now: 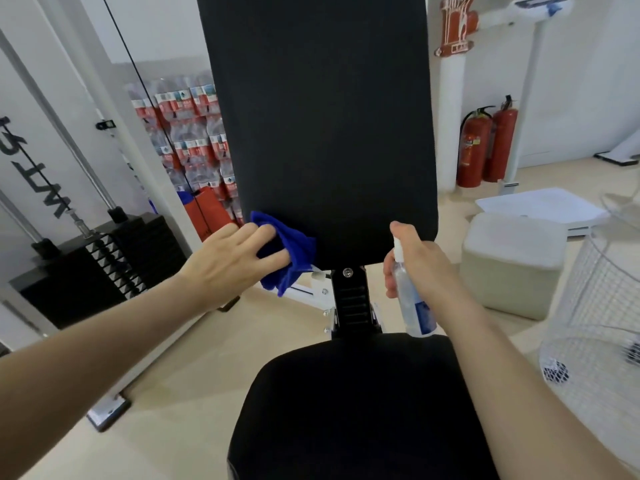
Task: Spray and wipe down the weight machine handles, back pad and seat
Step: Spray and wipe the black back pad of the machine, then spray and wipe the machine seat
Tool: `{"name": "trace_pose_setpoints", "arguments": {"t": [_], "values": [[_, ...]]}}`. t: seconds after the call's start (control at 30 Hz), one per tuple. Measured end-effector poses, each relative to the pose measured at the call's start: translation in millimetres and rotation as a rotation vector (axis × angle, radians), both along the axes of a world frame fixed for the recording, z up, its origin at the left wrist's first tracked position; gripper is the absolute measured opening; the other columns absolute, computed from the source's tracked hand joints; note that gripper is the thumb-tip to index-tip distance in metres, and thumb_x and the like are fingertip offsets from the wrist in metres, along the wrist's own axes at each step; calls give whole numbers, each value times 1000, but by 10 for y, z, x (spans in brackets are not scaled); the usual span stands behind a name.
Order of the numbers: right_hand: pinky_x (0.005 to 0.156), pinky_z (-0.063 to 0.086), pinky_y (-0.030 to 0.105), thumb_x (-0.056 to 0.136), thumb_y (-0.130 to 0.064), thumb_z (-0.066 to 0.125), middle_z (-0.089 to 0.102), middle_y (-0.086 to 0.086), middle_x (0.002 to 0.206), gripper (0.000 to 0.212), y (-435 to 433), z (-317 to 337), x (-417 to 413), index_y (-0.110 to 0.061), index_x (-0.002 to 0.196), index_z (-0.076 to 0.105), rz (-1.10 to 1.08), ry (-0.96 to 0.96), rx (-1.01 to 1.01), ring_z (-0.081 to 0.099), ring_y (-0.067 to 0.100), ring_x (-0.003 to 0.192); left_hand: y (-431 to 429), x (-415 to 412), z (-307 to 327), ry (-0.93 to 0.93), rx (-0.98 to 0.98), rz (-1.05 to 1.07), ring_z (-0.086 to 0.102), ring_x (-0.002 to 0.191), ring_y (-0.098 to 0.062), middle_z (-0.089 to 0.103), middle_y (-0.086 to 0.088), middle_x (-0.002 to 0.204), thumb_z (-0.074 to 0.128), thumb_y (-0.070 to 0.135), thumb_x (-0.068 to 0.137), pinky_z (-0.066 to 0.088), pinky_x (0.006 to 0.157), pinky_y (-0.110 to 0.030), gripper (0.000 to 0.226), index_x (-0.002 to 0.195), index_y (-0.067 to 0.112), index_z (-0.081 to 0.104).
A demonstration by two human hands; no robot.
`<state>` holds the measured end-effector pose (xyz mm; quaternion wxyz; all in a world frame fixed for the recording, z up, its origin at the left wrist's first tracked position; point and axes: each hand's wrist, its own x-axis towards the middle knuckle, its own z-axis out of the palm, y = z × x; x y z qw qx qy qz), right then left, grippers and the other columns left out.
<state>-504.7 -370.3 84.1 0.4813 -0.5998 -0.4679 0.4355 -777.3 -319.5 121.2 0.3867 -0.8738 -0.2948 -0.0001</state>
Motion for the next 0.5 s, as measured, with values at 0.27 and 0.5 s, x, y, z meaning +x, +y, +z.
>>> {"name": "trace_pose_setpoints", "arguments": {"t": [0.27, 0.5], "values": [[65, 45, 32, 95, -56, 35, 60, 6, 52, 63, 23, 3, 88, -6, 62, 56, -102, 39, 13, 60, 20, 57, 123, 111, -121, 5, -18, -125, 61, 85, -30, 61, -18, 106, 79, 15, 70, 54, 67, -40, 52, 114, 9, 52], [68, 52, 39, 91, -54, 39, 58, 9, 51, 61, -1, -21, 318, -7, 57, 55, -272, 209, 14, 56, 24, 53, 97, 1000, -356, -177, 92, -264, 56, 76, -26, 61, -11, 100, 43, 9, 88, 44, 61, -35, 17, 103, 9, 50]]}}
